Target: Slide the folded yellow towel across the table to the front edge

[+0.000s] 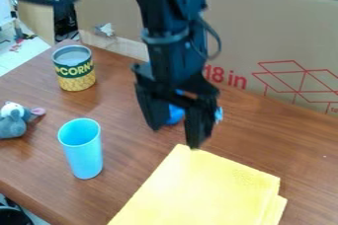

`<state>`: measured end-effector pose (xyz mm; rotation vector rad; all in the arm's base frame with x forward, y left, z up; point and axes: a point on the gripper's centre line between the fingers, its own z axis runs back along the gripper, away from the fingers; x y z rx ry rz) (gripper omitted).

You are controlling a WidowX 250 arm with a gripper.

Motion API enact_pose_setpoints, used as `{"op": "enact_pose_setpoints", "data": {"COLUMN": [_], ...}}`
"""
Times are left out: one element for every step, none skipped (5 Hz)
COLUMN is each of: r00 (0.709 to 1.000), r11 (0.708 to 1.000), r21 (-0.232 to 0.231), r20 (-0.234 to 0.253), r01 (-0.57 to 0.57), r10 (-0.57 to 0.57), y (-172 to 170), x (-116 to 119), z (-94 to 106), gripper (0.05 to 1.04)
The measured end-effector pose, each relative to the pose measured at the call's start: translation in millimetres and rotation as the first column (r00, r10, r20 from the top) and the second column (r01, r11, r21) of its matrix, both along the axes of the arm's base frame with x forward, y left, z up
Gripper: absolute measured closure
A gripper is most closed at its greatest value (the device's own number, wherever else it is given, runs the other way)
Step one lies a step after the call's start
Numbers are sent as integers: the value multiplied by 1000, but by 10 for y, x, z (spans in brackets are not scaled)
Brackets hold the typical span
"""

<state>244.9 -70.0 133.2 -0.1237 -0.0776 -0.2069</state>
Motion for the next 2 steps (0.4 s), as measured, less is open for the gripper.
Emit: {"op": "enact_pose_setpoints", "data": {"r00": [999, 997], "r11": [999, 998], "r21": [37, 60], "r20": [-43, -69], "r01": [34, 35], "r10": [-33, -31], "y": [164, 329], "x": [3, -21], "z": [209, 326], "gripper": [83, 83]}}
